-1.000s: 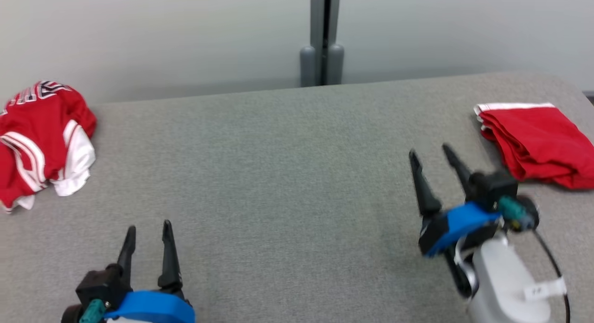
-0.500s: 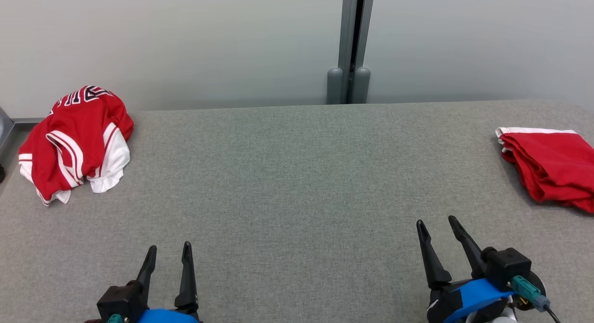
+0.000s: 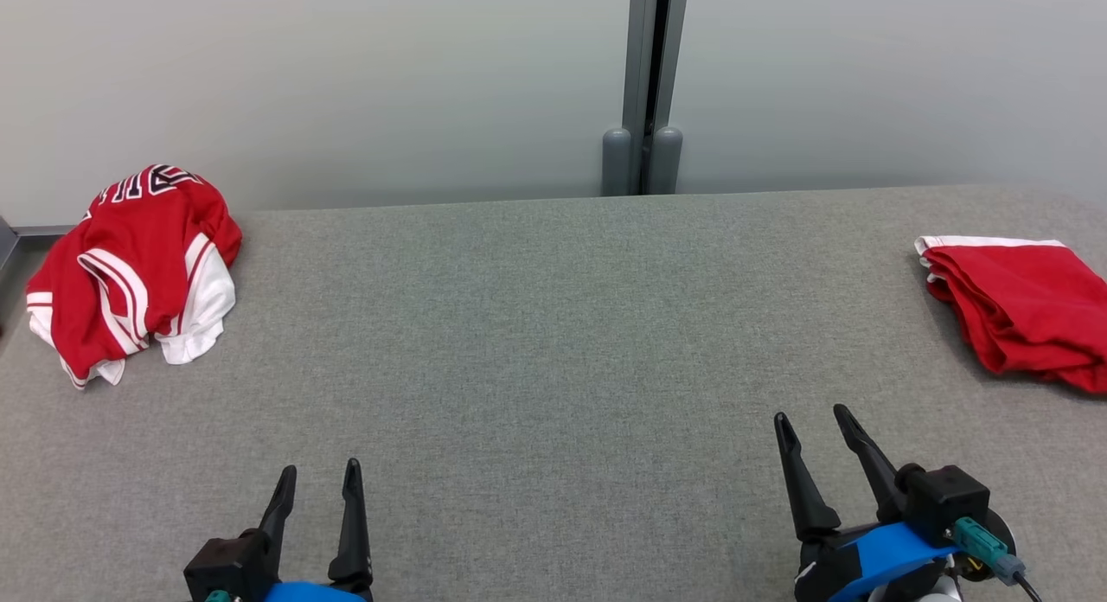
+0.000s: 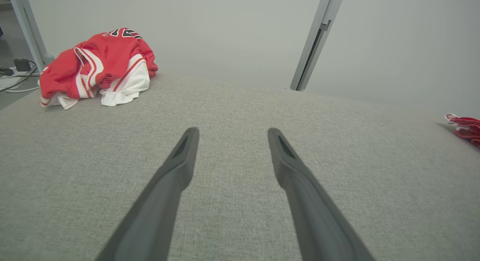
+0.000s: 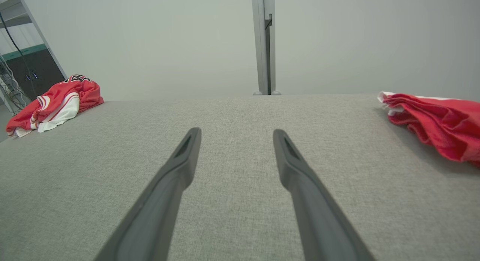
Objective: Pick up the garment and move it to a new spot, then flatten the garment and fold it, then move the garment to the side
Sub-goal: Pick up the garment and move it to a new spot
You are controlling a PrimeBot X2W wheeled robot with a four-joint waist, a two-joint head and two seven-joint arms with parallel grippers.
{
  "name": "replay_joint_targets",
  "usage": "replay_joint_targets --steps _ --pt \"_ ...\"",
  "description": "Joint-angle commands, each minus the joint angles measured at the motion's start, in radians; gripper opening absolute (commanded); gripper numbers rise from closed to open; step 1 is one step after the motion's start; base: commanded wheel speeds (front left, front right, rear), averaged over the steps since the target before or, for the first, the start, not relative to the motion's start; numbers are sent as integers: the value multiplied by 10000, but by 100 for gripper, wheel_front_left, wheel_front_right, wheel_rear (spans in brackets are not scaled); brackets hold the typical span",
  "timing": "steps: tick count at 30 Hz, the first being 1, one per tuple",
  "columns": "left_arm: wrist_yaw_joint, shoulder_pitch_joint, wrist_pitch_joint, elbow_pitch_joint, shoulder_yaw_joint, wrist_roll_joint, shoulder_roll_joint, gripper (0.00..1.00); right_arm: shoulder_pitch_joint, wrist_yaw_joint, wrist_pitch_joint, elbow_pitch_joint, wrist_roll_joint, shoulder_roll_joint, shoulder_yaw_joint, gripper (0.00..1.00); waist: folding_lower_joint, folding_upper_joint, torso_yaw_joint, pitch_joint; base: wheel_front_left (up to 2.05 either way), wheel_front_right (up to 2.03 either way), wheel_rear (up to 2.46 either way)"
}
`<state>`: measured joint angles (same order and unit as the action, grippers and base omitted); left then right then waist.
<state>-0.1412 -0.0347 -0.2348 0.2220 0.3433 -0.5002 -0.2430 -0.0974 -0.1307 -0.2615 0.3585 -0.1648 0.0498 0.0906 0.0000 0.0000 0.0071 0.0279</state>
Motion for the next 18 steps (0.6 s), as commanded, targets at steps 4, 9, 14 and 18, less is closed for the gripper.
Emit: replay_joint_targets --steps 4,9,14,18 --pt "-68 -64 32 -58 65 7 -54 100 189 -1 -50 -71 -12 14 -25 100 0 0 52 -21 0 0 0" --pt "-68 -84 45 -45 124 4 -45 100 260 -1 -13 -54 -56 14 17 100 0 0 241 -144 0 0 0" --pt "-141 -31 86 -138 95 61 -170 100 397 -1 6 -95 -176 14 143 100 0 0 866 -296 0 0 0" --pt "-230 -170 124 -252 71 86 -295 100 574 -1 -12 -148 -299 12 199 100 0 0 1695 -439 0 0 0"
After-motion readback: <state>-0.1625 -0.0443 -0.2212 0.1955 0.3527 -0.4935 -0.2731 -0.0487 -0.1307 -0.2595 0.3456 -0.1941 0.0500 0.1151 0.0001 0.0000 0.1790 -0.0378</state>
